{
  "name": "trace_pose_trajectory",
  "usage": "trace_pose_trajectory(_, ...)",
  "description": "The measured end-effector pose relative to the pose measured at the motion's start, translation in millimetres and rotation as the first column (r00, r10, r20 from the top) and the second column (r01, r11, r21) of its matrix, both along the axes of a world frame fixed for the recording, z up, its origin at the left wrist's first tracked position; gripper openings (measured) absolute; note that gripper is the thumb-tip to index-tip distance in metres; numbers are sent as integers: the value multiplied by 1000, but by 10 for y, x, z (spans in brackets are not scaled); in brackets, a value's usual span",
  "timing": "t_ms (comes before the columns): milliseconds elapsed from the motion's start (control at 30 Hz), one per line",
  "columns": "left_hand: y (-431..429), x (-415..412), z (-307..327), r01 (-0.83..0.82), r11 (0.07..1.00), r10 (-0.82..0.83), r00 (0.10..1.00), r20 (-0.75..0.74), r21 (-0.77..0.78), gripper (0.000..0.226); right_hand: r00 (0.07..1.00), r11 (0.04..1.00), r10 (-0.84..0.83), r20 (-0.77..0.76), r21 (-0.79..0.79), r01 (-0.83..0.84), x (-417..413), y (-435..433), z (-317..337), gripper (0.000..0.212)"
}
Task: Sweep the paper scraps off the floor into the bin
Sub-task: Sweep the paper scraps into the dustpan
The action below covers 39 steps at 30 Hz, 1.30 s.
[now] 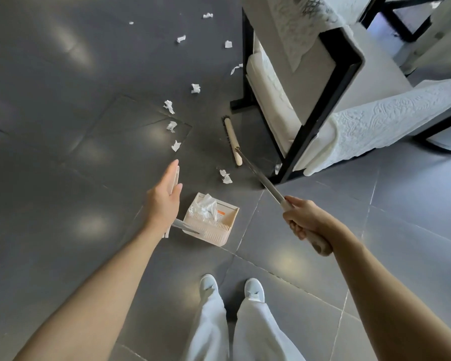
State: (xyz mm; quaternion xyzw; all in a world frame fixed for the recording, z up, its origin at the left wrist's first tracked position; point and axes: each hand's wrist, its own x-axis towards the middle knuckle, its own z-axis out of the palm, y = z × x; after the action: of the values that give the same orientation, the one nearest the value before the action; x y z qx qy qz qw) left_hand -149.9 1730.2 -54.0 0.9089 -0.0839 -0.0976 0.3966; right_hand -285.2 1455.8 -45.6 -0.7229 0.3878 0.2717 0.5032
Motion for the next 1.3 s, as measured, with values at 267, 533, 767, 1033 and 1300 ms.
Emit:
trace_pose_trajectory(267, -42, 209, -28, -7, 1000, 8, 1000, 16, -25, 53, 980, 979, 169, -109, -96, -180, 297, 260, -381, 33)
trace_pose_trajectory(533, -38, 382, -35, 4, 1000, -3, 998, 57, -17, 54, 899, 926, 378, -221, 110, -362, -51, 527, -95, 68)
trace_pose_trajectory(767, 100, 452, -77, 57, 998, -55, 992, 115, -9, 56, 922, 939, 342, -180, 96, -329, -243, 428, 408, 76)
trace_pose_trajectory(1033, 236, 648, -41, 72, 995, -60, 982, 178, -62, 54, 972, 976, 217, -95, 52, -213, 148, 343, 451, 75)
trace_pose_trajectory(1300, 239, 1138, 6, 37, 993, -15, 981, 194, -109, 54, 994, 994, 102, -39, -40, -103, 780, 227, 239, 66)
